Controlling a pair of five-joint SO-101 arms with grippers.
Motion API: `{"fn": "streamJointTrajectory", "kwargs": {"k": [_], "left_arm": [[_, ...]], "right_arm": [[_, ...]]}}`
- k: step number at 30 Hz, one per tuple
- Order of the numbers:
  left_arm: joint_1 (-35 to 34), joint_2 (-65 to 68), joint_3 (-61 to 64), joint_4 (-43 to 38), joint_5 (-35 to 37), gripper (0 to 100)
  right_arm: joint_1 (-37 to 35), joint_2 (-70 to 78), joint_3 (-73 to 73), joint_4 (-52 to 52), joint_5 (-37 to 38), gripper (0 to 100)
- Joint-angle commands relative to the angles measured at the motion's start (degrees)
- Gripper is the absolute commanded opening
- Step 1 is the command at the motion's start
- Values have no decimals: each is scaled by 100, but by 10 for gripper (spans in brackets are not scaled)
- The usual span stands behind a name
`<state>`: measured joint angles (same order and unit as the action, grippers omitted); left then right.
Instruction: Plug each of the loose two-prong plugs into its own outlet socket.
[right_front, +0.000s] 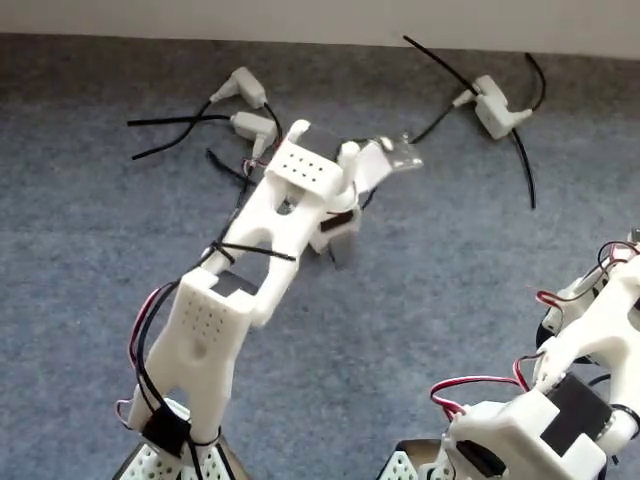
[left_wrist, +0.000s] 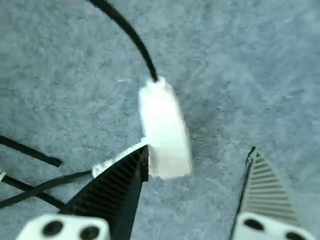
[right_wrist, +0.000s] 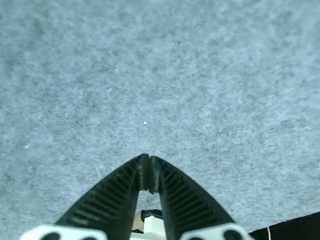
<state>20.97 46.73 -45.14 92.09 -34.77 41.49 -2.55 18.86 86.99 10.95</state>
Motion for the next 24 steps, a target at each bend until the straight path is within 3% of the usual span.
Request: {"fn": "streamJointTrajectory", "kwargs": {"k": [1, 8, 15, 22, 24], "left_arm": [[-242, 180, -189, -422, 255, 311], [-251, 189, -207, -686, 580, 274], [-189, 215, -1042, -1055, 589, 1], [-382, 233, -2774, -2119, 589, 24], [-382, 224, -2976, -2084, 580, 24]], "right_arm": [[75, -22, -13, -40, 44, 7], [84, -22, -13, -40, 44, 7], [92, -22, -13, -22, 44, 7], [92, -22, -13, -22, 44, 7], [92, -22, -13, -22, 44, 7]]}}
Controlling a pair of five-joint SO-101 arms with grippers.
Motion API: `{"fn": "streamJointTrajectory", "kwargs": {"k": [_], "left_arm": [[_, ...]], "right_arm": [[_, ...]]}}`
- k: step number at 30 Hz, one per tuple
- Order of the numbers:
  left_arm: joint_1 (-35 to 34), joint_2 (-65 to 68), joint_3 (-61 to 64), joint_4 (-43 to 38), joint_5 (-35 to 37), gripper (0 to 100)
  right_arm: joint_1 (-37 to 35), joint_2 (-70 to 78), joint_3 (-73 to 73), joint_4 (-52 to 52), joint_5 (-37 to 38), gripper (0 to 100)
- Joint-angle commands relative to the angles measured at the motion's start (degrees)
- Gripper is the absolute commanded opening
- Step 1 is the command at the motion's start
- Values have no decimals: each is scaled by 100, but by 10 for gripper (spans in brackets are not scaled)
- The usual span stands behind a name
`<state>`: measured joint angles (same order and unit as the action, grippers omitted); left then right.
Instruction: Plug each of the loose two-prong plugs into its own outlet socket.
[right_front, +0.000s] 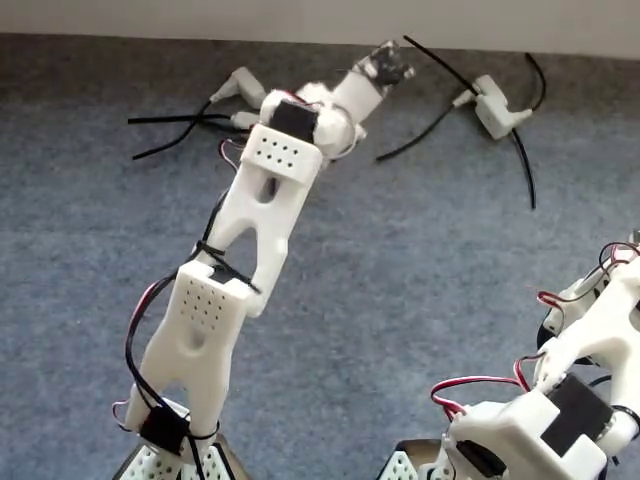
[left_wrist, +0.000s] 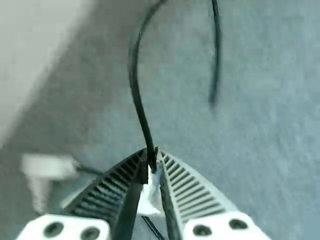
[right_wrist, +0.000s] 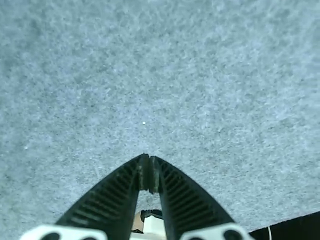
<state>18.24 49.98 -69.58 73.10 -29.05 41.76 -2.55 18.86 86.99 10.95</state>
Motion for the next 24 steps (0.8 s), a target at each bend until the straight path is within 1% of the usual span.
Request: {"fn": "streamJointTrajectory", "kwargs": {"k": [1, 3, 4, 6, 8, 10, 13, 16, 19, 20, 22, 24], "left_arm": [[-101, -101, -585, -114, -9, 24], [-136, -92, -593, -220, -9, 24], [-198, -84, -585, -492, 0, 24], [-295, 75, -523, -1292, 0, 24], [-356, 453, -391, -2295, 9, 24], [-382, 910, -356, -3033, 9, 24], [-382, 1446, -400, -3323, -9, 27], [-382, 1604, -558, -3209, 9, 28], [-374, 1560, -611, -2470, 9, 31], [-356, 1560, -655, -2207, 0, 47], [-356, 1560, -963, -1538, -9, 126], [-365, 1569, -1367, -844, 0, 228]], "right_arm": [[92, -22, -13, -22, 44, 7], [163, -22, -13, -48, 44, 7], [171, -22, -13, -66, 44, 7], [171, -22, -13, -145, 44, 7], [189, -22, -13, -154, 44, 7], [242, -22, -13, -127, 44, 7], [462, -22, -13, -163, 62, 7], [532, -22, -22, -163, 440, 7], [523, -22, -22, -163, 536, 8], [505, -22, -22, -163, 527, 8], [479, -22, -40, -163, 527, 8], [365, -22, -66, -163, 527, 8]]}}
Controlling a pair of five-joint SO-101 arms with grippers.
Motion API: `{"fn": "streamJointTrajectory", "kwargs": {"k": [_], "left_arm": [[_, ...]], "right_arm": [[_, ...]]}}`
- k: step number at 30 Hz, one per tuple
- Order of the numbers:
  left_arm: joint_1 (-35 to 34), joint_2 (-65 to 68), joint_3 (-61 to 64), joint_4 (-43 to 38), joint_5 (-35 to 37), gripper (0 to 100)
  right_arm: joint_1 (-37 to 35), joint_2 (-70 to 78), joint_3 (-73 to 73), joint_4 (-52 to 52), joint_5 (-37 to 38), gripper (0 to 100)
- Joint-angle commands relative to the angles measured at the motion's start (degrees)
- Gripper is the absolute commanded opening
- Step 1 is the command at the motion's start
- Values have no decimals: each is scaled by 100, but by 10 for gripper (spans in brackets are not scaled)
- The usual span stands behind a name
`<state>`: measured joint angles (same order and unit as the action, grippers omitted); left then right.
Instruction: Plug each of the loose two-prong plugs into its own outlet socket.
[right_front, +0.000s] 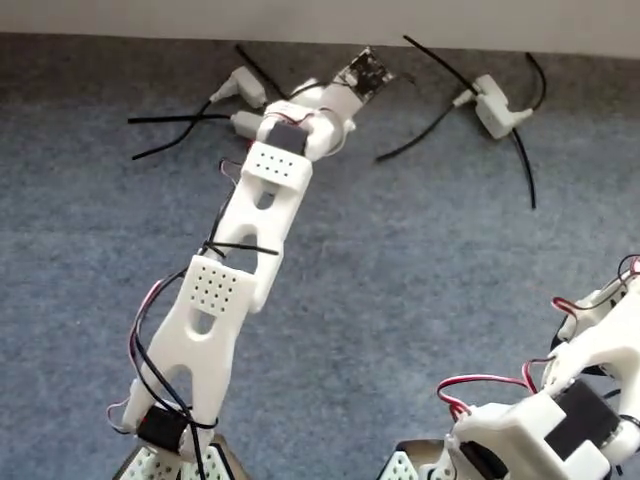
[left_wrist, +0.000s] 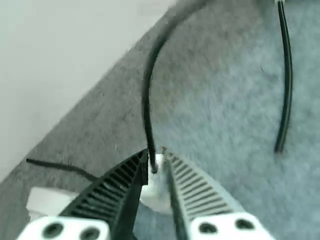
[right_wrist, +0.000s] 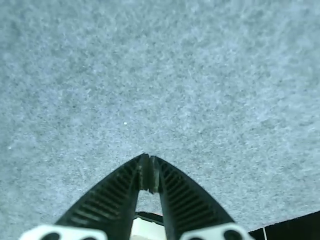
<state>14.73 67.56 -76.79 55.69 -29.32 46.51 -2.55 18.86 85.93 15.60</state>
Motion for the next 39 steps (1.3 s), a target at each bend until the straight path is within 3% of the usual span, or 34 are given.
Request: {"fn": "streamJointTrajectory", "kwargs": {"k": [1, 6, 17, 20, 25, 33, 39], "left_arm": [[-13, -180, -831, 1187, 26, 268], [-75, -180, -1859, 2189, 18, 309], [-207, -1886, -1859, 3385, 44, 309], [-198, -2791, -1859, 3745, 44, 309], [-198, -4479, -1851, 4062, 70, 309], [-418, -6993, -1807, 4475, 1204, 309], [-1059, -8488, -1798, 4492, 1547, 309]], "right_arm": [[-171, -22, -66, -57, 62, 8], [-470, -22, -66, -57, 62, 8], [-505, -75, -1165, 40, 62, 8], [-637, -75, -2062, 338, 0, 8], [-989, -75, -3829, 989, -853, 8], [-1640, -75, -6615, 1499, -1424, 8], [-1842, -84, -8734, 1508, -1873, 8]]}}
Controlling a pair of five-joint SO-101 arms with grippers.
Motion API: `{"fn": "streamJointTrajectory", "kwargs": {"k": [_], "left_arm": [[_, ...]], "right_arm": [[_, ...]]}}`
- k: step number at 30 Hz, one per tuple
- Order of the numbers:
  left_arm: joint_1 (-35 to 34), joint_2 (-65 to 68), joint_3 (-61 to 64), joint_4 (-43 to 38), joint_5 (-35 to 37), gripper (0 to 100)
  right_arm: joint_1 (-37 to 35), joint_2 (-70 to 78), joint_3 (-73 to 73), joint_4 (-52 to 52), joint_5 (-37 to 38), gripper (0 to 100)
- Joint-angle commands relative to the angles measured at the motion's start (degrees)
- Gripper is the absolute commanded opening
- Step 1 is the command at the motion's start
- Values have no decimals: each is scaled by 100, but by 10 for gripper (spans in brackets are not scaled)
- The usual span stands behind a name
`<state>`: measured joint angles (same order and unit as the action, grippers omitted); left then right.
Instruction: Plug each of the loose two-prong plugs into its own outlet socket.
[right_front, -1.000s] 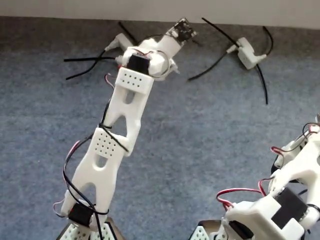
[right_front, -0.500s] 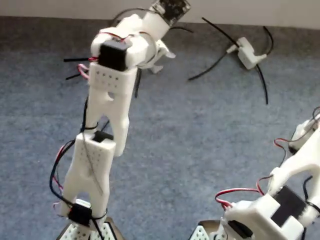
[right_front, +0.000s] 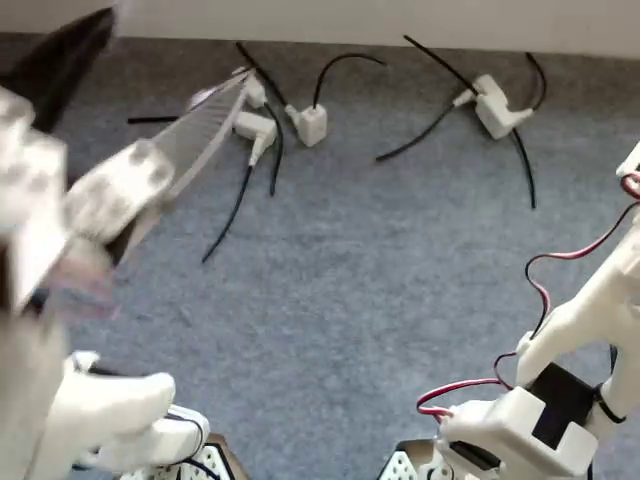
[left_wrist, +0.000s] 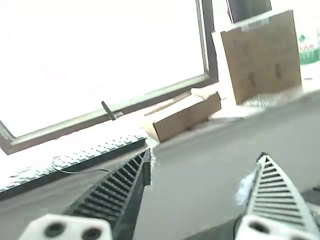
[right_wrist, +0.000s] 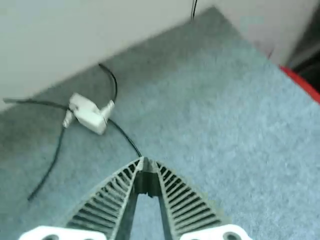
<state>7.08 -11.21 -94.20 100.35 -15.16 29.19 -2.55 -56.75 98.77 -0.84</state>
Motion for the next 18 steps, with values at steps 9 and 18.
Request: {"fn": "streamJointTrajectory", "kwargs": {"k": [9, 18], "left_arm": [[-1068, -2510, -48, 44, 404, 309], [-1068, -5147, 2703, 44, 668, 309]], "right_arm": [[-119, -1226, -3486, 233, -492, 8], [-391, -3327, -2308, 233, -1240, 8]]}}
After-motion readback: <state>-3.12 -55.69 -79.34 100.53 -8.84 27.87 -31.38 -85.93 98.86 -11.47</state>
